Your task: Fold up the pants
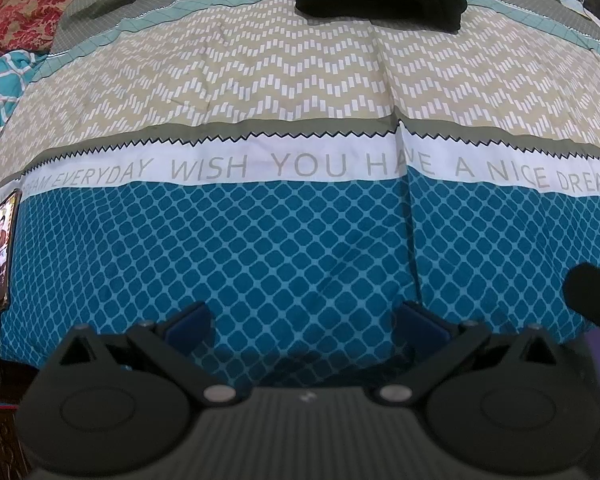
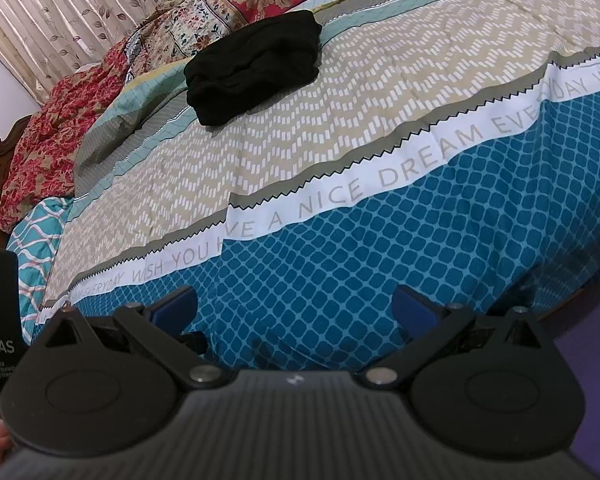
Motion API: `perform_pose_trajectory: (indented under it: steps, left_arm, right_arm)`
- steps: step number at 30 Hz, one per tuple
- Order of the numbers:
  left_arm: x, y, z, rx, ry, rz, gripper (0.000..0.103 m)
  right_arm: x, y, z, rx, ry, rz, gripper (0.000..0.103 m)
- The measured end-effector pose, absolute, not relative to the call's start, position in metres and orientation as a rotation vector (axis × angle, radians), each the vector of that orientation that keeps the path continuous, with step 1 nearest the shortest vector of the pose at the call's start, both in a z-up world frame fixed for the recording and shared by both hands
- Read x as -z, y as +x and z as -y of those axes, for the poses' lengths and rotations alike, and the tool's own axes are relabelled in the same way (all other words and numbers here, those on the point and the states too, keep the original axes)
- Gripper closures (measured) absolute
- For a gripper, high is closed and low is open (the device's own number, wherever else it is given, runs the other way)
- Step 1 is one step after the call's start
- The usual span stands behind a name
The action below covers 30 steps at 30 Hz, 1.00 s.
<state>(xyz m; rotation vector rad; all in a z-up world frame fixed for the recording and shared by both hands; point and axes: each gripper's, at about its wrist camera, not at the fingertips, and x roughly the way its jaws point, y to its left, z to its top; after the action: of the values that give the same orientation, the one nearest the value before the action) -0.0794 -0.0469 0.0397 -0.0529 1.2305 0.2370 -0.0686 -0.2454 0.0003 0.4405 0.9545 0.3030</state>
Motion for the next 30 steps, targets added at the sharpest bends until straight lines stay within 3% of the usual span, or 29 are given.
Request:
perform_pose_trajectory:
  steps: [30]
  left_arm:
    - [-0.061, -0.075, 0.050, -0.254, -0.019, -1.156, 0.000]
  right_arm:
    - [-0.012, -0.074, 0.242, -0.291, 0.395, -0.885, 0.000]
